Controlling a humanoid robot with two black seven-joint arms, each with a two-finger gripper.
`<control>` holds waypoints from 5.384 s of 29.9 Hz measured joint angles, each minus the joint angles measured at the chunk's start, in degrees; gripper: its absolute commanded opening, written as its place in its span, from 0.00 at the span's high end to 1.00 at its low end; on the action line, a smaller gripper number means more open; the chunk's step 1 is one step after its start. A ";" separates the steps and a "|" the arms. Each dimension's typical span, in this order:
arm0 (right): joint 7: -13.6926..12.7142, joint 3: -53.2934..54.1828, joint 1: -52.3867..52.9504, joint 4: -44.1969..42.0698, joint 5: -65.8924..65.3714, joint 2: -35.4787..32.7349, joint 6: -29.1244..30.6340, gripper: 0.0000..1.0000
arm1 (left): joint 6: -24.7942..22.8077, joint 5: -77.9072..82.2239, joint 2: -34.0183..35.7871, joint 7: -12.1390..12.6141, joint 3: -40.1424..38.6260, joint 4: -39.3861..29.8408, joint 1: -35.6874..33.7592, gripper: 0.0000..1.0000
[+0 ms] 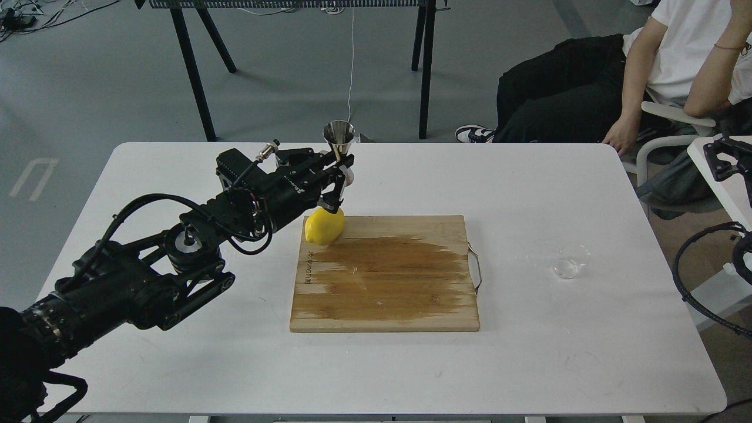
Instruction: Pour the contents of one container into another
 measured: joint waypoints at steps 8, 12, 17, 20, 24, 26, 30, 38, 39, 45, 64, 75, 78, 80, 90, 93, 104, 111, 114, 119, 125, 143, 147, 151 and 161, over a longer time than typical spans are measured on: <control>0.03 -0.04 -0.07 0.02 0.00 -0.04 0.00 0.00 | -0.91 0.00 -7.70 0.40 4.74 3.36 1.48 0.87; 0.03 -0.04 -0.10 0.02 0.01 -0.04 0.00 0.00 | -0.98 0.00 -9.32 0.46 4.93 3.79 4.04 0.87; 0.04 -0.04 -0.11 0.06 0.01 0.25 0.00 0.00 | -1.23 0.00 -11.78 0.47 4.98 6.46 5.53 0.87; 0.07 -0.04 -0.14 0.08 0.01 0.31 0.00 0.00 | -1.30 0.00 -12.60 0.54 5.00 7.92 5.91 0.86; 0.11 -0.04 -0.53 0.04 0.01 0.33 0.00 0.00 | -1.42 0.00 -12.81 0.74 5.02 8.55 6.33 0.84; 0.15 -0.03 -0.65 0.02 0.01 0.41 0.00 0.00 | -1.68 0.00 -12.95 0.84 5.04 8.98 6.48 0.83; 0.20 -0.02 -0.70 0.01 0.00 0.64 0.00 0.00 | -2.44 0.00 -13.00 0.97 5.05 9.48 7.69 0.83; 0.20 -0.02 -0.59 0.09 0.01 0.68 0.00 0.00 | -2.63 0.00 -14.32 1.33 4.85 9.82 8.44 0.75; 0.20 -0.02 -0.56 0.10 0.00 0.67 0.00 0.00 | -2.63 0.00 -14.62 1.34 4.84 9.82 8.50 0.73; 0.13 -0.04 -0.64 0.10 0.01 0.66 0.00 0.00 | -3.10 0.00 -15.45 1.36 4.76 9.83 8.77 0.73; 0.20 -0.04 -0.81 -0.18 0.00 0.69 0.00 0.00 | -3.25 0.00 -15.00 1.35 4.62 9.99 9.81 0.34; 0.20 -0.04 -0.74 -0.80 0.00 0.69 0.00 0.00 | -3.25 0.00 -13.74 1.27 4.73 8.75 10.44 0.26; 0.20 -0.04 -0.73 -0.81 0.00 0.69 0.00 0.00 | -3.25 0.01 -12.45 1.19 4.69 7.16 11.16 0.23; 0.12 -0.05 -0.73 -0.85 0.00 0.69 0.00 0.00 | -3.25 0.01 -10.81 1.18 4.41 5.56 12.29 0.22; -0.40 -0.20 -1.74 -2.35 0.00 0.04 0.00 0.00 | -3.57 0.00 1.08 1.01 -3.27 -8.67 17.06 0.20; -0.46 -0.16 -2.34 -3.87 0.00 -0.12 0.00 0.00 | -4.07 0.00 6.85 0.92 -4.36 -13.86 17.33 0.20; -0.36 -0.28 -3.81 -5.09 0.00 -1.57 0.00 0.00 | -5.50 -36.78 13.86 0.33 -12.56 -19.26 18.48 0.00; -0.33 -0.51 -4.85 -6.85 -0.08 -2.19 0.00 0.00 | -10.18 -73.06 10.87 -6.61 -22.35 -16.59 14.33 0.00; -0.25 -0.31 -6.14 -6.93 -0.02 -2.43 0.00 0.00 | -16.31 -82.85 9.23 -9.31 -26.75 -14.36 12.74 0.00; -0.60 -0.32 -7.40 -6.74 0.27 -2.44 0.00 0.00 | -24.99 -95.05 7.06 -10.01 -35.99 -11.37 12.51 0.00; -4.24 -0.37 -12.75 -3.06 5.77 -2.43 0.00 0.00 | -32.80 -106.91 4.25 -9.75 -41.27 -2.44 10.90 0.00; -6.27 -0.77 -39.96 39.69 18.21 -1.66 0.00 0.00 | -37.29 -112.26 3.46 -9.81 -40.70 -0.60 9.14 0.00; -6.06 -0.30 -40.41 39.69 18.30 4.40 -1.47 0.00 | -37.08 -112.26 3.46 -10.12 -40.68 -0.42 8.85 0.00; -5.98 -0.48 -39.94 39.66 18.11 7.16 -8.26 0.00 | -36.53 -112.25 3.48 -10.16 -40.60 -0.37 8.81 0.00; -6.75 -1.96 -35.15 41.00 17.93 7.62 -25.77 0.00 | -36.89 -112.25 5.19 -10.20 -40.84 -0.37 9.02 0.00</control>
